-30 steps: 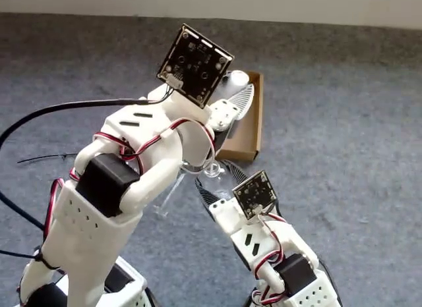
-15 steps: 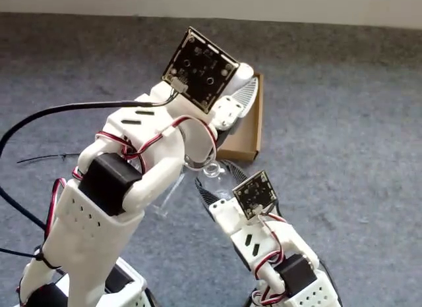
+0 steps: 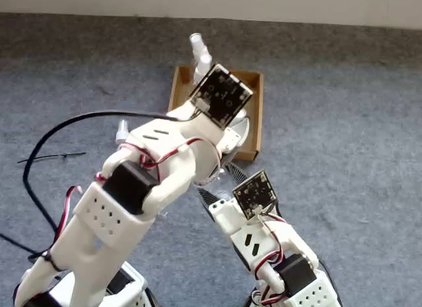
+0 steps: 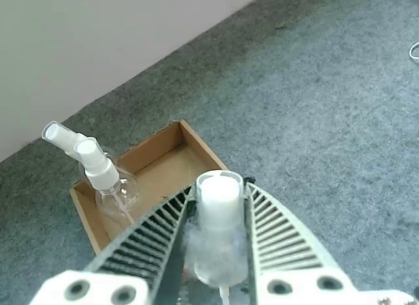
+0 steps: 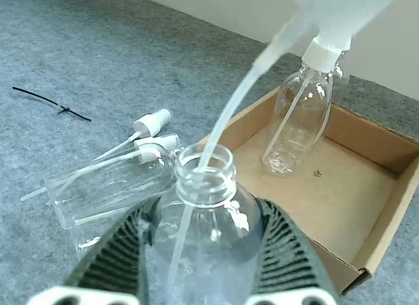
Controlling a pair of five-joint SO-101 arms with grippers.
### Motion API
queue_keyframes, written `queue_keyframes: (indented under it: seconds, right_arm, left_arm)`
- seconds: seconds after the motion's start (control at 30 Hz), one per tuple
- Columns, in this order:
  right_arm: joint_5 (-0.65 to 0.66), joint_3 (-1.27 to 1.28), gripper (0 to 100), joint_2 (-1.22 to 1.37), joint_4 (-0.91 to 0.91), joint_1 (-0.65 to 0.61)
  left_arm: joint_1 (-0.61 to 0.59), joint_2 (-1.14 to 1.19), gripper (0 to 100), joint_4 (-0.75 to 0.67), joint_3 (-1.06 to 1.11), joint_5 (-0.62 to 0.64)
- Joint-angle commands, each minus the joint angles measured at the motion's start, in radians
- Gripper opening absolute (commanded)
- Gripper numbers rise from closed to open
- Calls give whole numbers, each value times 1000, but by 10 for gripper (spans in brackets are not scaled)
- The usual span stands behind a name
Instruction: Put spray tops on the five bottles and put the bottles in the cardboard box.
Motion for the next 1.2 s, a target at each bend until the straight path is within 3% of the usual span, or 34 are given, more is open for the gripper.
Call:
queue_keyframes:
  seconds: [0.0, 0.23, 0.33, 0.47, 0.83, 1.17]
  right_arm:
    - [-63, -10, 4, -13, -8, 53]
    - [-84, -8, 4, -13, -8, 70]
    - [-84, -8, 4, -13, -8, 70]
    - [-84, -7, 4, -13, -8, 70]
    - [-84, -2, 4, -13, -8, 71]
    - [-84, -2, 4, -13, -8, 71]
  left_arm:
    - [1, -134, 31, -14, 79, -11]
    - [1, -252, 37, -15, 295, -38]
    - [1, -251, 98, -15, 329, -127]
    - [-1, -259, 168, 2, 329, -127]
    - [-1, -252, 172, 305, -44, -132]
    - [-74, -54, 172, 258, -163, -130]
